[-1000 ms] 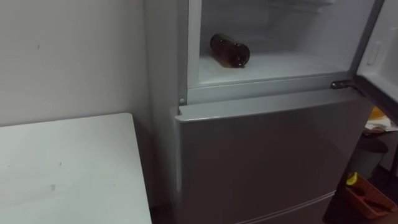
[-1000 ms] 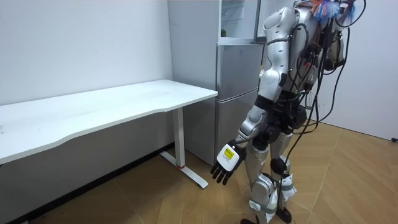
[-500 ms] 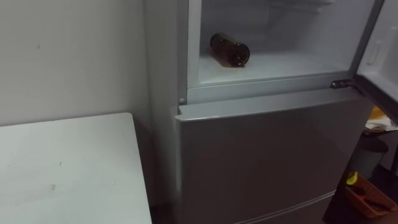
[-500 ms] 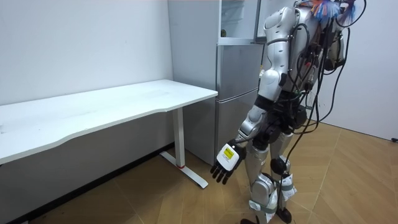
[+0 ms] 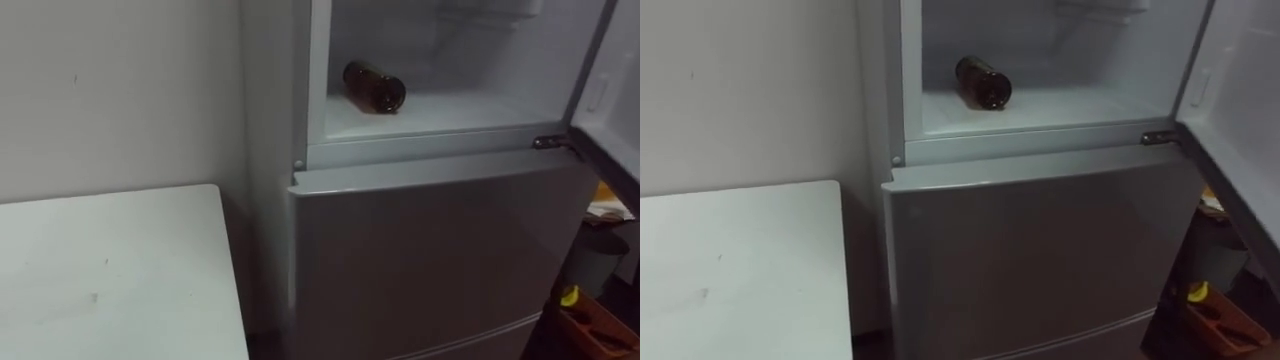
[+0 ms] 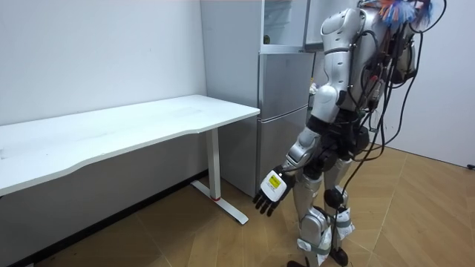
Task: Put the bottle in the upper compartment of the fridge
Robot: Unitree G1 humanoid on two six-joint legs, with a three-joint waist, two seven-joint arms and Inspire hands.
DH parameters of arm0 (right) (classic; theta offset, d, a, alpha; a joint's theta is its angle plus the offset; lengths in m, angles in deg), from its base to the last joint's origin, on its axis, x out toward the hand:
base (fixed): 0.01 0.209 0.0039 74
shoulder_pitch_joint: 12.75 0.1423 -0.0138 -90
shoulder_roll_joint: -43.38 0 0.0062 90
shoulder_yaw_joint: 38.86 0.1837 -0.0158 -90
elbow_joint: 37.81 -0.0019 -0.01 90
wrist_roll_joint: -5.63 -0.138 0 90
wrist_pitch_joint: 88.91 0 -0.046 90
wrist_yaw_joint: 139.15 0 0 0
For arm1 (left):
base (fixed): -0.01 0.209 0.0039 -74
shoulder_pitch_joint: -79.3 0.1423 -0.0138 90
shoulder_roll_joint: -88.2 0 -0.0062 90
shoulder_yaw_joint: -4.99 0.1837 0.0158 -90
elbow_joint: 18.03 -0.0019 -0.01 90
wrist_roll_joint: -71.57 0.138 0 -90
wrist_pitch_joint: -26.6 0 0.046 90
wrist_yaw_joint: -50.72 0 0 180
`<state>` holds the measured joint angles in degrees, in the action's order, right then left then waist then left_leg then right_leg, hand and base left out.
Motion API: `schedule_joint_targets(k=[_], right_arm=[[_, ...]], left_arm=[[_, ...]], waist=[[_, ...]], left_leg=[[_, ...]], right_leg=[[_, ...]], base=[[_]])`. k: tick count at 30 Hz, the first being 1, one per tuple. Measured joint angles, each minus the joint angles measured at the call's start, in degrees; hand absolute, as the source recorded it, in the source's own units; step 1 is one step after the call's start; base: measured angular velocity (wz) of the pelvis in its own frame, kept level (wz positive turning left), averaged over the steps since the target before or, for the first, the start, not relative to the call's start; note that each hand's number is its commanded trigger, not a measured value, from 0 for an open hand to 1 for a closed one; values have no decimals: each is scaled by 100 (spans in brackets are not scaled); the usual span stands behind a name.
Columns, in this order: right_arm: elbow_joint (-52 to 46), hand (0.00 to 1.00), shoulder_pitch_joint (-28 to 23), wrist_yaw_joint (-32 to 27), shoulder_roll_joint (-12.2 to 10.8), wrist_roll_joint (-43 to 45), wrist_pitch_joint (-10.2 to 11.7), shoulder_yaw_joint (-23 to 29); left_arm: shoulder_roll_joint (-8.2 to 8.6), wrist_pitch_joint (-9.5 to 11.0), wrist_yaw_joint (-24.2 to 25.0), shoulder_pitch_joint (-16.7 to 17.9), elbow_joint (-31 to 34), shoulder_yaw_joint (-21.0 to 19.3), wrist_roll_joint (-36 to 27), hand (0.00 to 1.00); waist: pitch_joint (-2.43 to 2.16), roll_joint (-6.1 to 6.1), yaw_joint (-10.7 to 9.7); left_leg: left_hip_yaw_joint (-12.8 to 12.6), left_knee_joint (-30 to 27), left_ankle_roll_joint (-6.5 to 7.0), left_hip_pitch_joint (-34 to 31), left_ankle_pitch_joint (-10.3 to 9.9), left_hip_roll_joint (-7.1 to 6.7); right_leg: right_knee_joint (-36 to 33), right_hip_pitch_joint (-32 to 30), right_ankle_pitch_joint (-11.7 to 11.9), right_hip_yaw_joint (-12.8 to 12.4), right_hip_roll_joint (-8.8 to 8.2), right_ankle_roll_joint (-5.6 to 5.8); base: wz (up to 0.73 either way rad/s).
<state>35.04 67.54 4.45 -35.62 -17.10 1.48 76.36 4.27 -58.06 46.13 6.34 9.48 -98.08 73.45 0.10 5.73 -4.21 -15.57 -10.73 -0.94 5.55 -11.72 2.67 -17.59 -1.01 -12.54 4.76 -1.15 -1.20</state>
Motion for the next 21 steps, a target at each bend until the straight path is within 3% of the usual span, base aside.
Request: schedule_joint_targets(k=[4,7,21], right_arm=[[-561,0,0,297,1,-32,475,-18],[-664,0,1,474,1,-32,643,-30],[-680,0,1,972,-5,-199,764,-36]], left_arm=[[-5,-1,-45,18,5,46,0,0],[-6,-6,-138,22,5,145,0,0],[-10,-119,-150,29,15,152,110,0]], waist=[[-25,3,87],[-30,-5,137],[-22,-33,179]], left_leg=[[15,-24,-28,2,-9,73],[47,-22,-24,4,-12,77],[89,-15,-6,-98,-31,62]], right_leg=[[265,148,154,19,75,-25],[395,221,212,34,86,-6],[497,212,237,103,66,16]], base=[[0],[3],[1]])
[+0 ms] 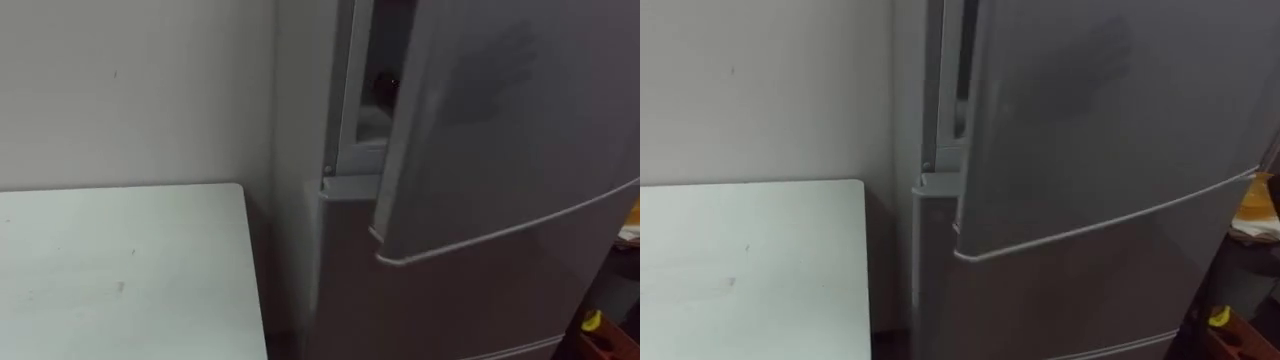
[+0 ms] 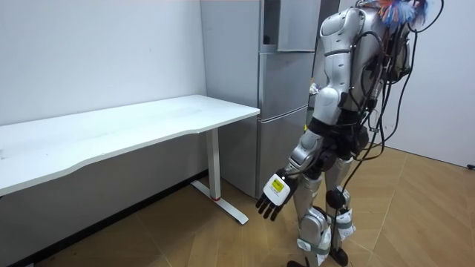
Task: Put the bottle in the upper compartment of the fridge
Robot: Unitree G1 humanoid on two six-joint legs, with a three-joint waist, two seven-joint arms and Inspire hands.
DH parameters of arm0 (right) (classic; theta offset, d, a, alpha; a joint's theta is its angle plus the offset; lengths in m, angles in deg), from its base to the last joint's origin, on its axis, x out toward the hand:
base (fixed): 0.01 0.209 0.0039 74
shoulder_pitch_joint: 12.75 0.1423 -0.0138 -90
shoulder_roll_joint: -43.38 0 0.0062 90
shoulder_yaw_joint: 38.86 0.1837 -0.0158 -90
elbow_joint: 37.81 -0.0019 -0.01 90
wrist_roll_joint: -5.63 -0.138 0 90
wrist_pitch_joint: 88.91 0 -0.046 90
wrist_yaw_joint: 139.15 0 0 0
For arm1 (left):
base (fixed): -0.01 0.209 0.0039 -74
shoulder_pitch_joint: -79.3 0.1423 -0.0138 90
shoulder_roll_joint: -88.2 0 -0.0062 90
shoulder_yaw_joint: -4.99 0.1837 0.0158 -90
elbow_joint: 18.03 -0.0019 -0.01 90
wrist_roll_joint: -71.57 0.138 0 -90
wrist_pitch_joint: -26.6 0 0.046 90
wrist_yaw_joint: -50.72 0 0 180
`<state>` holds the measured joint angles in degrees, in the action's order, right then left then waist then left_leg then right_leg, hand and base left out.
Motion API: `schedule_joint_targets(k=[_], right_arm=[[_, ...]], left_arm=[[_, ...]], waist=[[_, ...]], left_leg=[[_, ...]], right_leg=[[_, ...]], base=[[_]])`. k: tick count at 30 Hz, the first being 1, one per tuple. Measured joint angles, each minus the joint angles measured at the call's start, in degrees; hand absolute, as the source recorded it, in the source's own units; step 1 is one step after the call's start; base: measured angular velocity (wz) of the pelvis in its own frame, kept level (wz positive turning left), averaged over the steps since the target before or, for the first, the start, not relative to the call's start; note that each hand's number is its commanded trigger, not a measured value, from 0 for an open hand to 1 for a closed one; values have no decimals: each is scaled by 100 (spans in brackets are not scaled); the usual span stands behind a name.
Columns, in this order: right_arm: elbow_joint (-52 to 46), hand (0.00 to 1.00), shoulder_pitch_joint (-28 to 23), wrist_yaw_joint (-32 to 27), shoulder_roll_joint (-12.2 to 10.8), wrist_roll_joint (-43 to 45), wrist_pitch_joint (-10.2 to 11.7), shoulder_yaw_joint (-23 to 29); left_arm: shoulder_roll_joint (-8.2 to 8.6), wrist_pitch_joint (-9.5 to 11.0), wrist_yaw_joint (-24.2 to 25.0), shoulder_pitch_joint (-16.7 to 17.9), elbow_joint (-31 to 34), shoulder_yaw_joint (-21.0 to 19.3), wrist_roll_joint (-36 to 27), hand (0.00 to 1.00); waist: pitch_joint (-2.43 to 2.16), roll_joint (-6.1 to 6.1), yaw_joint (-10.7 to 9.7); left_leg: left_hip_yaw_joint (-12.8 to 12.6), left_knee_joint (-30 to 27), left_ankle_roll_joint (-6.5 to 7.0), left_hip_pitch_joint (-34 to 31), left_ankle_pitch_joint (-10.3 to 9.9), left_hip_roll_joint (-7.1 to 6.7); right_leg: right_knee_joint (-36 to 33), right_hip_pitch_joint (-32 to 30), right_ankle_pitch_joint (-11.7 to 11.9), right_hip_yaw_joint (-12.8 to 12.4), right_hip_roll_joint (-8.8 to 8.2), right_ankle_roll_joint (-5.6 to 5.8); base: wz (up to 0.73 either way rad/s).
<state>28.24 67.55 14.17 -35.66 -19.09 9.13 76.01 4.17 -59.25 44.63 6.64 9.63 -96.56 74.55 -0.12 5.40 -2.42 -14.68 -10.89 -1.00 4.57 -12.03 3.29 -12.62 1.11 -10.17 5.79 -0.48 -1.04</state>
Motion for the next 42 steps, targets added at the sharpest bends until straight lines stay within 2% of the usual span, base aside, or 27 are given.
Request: schedule_joint_targets(k=[12,18,23,26,27,30,34,39,42], right_arm=[[-13,0,2,176,0,2,1,-92],[-90,0,5,194,0,1,1,-170],[-200,0,324,186,0,25,10,-396],[-326,0,426,235,-6,62,10,-637],[-350,0,500,266,-6,70,12,-753],[-350,0,779,434,-12,68,11,-958],[-349,0,1133,643,-14,73,13,-1065],[-332,0,1219,690,-15,61,15,-1132],[-149,0,1323,834,-16,204,19,-1253]], left_arm=[[-4,-7,-51,4,-29,60,9,0],[-6,-36,-110,-1,-51,169,48,0],[-14,-65,-112,-35,-73,193,126,0],[-18,-66,-113,-89,-69,350,139,0],[-20,-66,-112,-113,-71,390,145,0],[-25,-90,-111,-132,-73,504,174,0],[-42,-116,-110,-156,-70,588,192,0],[-45,-119,-116,-189,-68,630,362,0],[-43,-143,-115,-203,-64,629,580,0]], waist=[[19,10,14],[27,0,110],[29,20,113],[27,43,128],[54,28,143],[70,38,148],[58,32,211],[47,-3,281],[33,-65,296]], left_leg=[[78,18,-4,16,-8,-3],[103,21,-4,14,-7,-4],[161,19,-4,-10,-7,-11],[182,14,-4,-11,-6,-13],[192,13,-5,-13,-6,-12],[210,8,-6,-21,-7,-12],[234,9,-11,-24,-11,-10],[292,10,-12,-43,-11,-11],[292,11,-12,-43,-11,-10]], right_leg=[[91,87,2,73,1,4],[94,91,1,93,-1,3],[96,112,0,179,-16,6],[102,138,-1,213,-18,6],[115,186,-1,223,-17,6],[192,178,1,222,-11,5],[200,181,7,234,-2,6],[205,185,7,309,-9,6],[200,212,6,312,-9,6]], base=[[3],[1],[6],[7],[4],[4],[2],[5],[0]])
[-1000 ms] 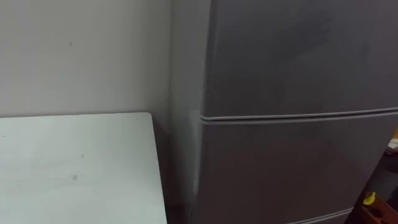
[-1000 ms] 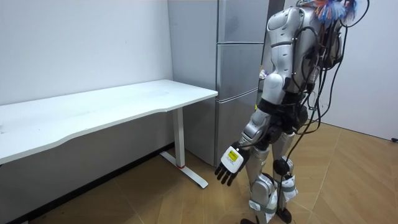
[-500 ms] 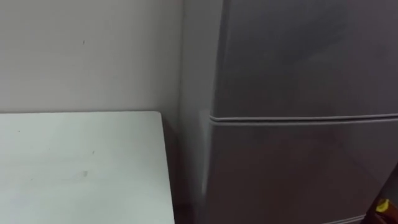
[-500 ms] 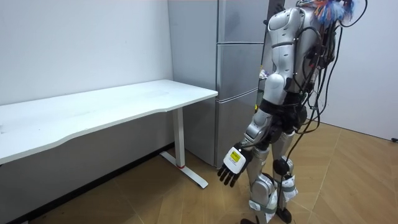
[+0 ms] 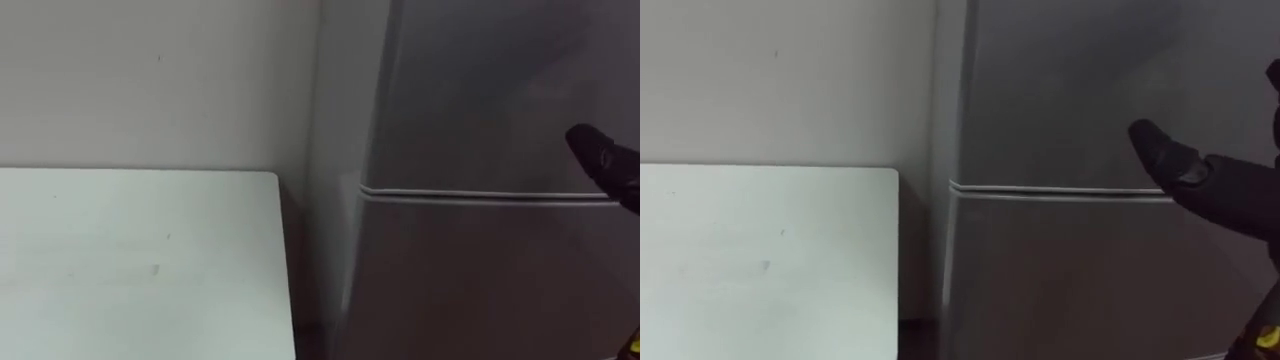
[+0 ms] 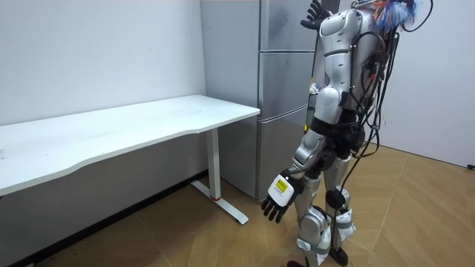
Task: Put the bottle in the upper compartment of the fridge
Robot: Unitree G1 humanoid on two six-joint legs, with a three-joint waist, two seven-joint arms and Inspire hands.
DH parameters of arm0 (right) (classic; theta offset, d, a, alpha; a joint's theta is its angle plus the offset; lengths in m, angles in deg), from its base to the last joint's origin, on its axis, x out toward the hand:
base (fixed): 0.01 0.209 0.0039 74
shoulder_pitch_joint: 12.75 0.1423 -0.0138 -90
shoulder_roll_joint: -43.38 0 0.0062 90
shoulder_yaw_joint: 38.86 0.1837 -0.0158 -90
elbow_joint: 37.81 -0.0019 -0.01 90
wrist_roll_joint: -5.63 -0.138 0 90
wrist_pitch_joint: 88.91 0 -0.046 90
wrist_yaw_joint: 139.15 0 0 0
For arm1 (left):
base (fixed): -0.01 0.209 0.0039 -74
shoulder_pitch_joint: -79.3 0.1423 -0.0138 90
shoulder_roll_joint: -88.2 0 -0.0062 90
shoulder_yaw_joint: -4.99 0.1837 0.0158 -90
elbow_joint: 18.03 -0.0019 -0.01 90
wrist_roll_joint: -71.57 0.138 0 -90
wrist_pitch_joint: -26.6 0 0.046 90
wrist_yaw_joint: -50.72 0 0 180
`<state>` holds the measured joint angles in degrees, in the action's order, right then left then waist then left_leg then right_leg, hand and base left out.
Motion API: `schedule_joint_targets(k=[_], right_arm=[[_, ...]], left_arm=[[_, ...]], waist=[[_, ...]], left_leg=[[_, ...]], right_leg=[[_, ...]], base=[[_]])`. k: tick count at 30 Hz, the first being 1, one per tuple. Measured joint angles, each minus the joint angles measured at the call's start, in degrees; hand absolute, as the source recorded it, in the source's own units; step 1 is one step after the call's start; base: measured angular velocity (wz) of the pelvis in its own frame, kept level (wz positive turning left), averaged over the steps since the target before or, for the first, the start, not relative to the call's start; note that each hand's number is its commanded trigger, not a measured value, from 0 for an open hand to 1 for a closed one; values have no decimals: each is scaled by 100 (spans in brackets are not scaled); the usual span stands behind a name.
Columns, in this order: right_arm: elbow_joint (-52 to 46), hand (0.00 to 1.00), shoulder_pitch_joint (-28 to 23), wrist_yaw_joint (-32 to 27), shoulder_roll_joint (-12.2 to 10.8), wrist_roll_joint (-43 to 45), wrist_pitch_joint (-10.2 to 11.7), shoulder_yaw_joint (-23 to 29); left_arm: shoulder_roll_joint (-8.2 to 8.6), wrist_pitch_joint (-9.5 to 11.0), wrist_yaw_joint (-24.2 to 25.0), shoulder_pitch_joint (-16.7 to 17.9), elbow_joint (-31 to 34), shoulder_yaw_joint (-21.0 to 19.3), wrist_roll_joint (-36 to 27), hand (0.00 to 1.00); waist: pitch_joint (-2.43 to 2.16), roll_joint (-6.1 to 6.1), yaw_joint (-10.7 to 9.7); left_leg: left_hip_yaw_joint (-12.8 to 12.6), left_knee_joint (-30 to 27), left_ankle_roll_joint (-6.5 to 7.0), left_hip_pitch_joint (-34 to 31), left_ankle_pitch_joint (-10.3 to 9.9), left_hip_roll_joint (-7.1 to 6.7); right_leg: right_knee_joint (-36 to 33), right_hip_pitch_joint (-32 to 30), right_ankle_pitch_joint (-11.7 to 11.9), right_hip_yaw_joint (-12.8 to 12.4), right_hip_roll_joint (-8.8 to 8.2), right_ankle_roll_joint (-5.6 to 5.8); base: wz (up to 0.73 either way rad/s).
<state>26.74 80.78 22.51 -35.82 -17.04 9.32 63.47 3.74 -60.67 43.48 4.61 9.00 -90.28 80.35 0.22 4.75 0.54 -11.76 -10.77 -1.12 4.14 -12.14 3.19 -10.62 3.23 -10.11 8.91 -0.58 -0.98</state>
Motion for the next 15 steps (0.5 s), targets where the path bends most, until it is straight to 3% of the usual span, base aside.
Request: schedule_joint_targets(k=[6,10,15], right_arm=[[303,0,199,21,0,502,-8,-1],[587,0,432,-123,1,552,2,-211],[868,0,445,-99,0,602,4,-485]], left_arm=[[3,-108,69,13,7,0,325,0],[-18,-143,136,22,34,-4,332,0],[-24,-172,182,-23,244,-4,343,0]], waist=[[6,-39,135],[45,14,208],[33,72,318]], left_leg=[[116,-25,-1,52,3,-15],[144,-65,-2,51,3,-14],[273,-112,1,-2,4,-36]], right_leg=[[27,91,-7,62,-10,2],[32,160,-8,114,-16,1],[57,178,-8,208,-32,1]], base=[[7],[6],[12]])
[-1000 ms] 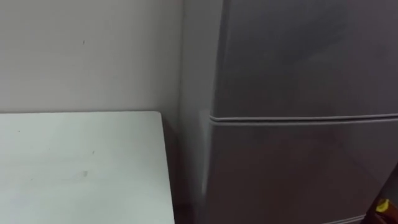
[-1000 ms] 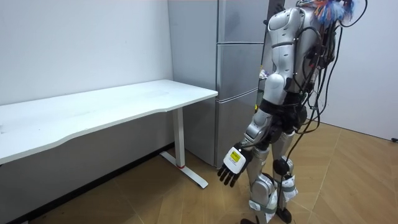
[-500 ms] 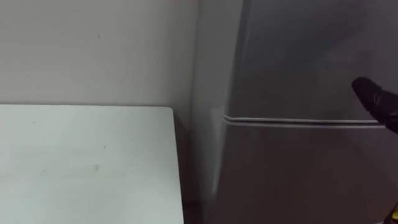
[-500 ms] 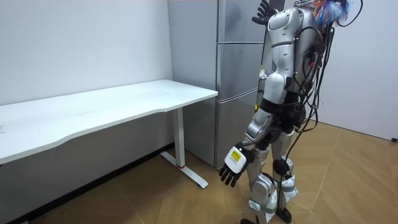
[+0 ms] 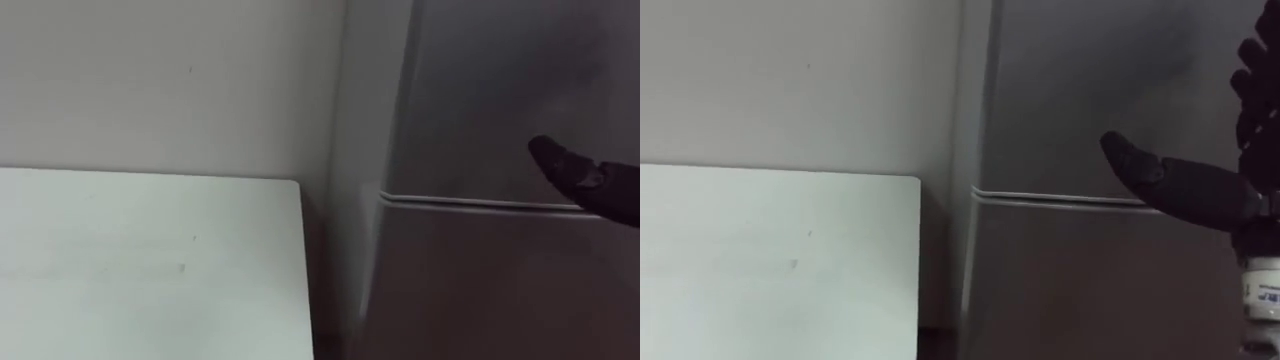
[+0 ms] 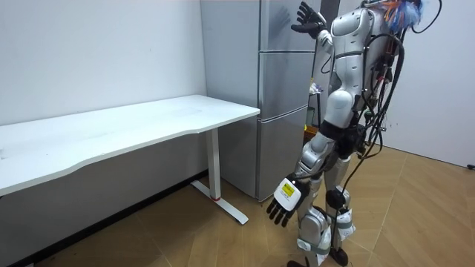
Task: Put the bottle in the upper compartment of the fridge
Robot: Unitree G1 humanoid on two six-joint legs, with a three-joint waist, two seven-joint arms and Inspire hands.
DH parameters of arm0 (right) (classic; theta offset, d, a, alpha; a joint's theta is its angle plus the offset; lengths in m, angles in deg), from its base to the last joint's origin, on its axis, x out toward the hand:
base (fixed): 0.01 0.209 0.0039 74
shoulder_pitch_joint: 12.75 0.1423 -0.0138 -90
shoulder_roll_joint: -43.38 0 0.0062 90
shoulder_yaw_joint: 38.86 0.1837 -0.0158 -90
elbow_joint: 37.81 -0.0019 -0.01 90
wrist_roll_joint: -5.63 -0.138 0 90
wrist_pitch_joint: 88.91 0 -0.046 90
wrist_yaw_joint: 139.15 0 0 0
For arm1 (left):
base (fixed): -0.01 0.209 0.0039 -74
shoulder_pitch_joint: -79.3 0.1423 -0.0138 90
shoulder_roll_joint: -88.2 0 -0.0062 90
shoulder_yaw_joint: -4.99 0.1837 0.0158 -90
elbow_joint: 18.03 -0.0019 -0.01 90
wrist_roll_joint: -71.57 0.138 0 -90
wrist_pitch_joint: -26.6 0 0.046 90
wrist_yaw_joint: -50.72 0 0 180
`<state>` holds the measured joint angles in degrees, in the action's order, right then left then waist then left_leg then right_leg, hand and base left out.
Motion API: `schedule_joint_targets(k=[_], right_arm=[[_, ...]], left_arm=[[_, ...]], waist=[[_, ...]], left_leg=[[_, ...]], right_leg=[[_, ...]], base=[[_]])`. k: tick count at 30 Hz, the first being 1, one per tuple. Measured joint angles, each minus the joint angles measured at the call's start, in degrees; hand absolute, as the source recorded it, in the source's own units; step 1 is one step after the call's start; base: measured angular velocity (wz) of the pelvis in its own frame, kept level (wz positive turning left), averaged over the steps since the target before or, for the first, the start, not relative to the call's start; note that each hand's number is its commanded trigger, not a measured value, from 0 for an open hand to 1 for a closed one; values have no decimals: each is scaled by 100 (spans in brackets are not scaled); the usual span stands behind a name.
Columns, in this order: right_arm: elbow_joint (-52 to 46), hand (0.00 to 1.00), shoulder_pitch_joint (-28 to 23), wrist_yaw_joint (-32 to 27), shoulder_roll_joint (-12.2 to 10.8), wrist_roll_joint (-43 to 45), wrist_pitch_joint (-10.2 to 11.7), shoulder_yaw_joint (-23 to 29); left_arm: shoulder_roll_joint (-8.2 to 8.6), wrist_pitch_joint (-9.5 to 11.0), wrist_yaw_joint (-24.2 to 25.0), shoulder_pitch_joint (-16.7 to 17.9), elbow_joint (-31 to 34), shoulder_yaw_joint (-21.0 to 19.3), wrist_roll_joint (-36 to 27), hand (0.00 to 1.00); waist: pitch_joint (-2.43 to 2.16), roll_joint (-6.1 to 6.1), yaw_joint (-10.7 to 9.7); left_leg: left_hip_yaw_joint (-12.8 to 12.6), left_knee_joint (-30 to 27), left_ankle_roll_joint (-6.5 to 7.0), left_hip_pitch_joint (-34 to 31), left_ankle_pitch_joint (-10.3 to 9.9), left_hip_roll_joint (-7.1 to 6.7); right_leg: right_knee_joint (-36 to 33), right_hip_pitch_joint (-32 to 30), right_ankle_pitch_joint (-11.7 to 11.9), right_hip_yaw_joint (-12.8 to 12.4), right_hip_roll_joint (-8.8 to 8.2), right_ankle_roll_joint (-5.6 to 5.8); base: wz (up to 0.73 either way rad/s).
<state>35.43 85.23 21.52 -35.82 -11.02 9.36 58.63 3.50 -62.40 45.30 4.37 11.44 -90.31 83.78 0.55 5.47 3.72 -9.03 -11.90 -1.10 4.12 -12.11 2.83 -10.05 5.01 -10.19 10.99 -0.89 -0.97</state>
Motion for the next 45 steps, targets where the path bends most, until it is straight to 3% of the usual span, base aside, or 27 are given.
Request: schedule_joint_targets(k=[3,7,22,33,45], right_arm=[[321,0,49,80,-1,302,28,-61],[573,0,76,79,-1,409,234,-127],[1689,0,505,-179,-10,1265,289,-400],[2191,0,639,-183,-7,1405,365,-385],[2471,0,652,-319,-5,1370,374,-383]], left_arm=[[-20,-24,24,-20,137,-2,-1,0],[-22,-135,84,-40,209,-8,5,0],[-135,-595,377,-33,187,128,83,0],[-171,-679,608,-27,338,198,175,0],[-198,-688,474,-22,517,208,177,0]], waist=[[-4,-17,93],[-9,-47,96],[-8,78,153],[-28,100,123],[-74,56,109]], left_leg=[[37,-22,2,-49,1,-7],[43,17,2,-40,2,-7],[107,-85,50,18,25,-42],[200,-197,82,-73,34,-59],[305,-348,94,-203,34,-58]], right_leg=[[13,-2,4,29,-5,3],[21,43,4,48,-9,3],[13,117,31,64,-56,38],[26,124,68,168,-76,69],[18,111,95,317,-105,75]], base=[[7],[0],[1],[4],[5]])
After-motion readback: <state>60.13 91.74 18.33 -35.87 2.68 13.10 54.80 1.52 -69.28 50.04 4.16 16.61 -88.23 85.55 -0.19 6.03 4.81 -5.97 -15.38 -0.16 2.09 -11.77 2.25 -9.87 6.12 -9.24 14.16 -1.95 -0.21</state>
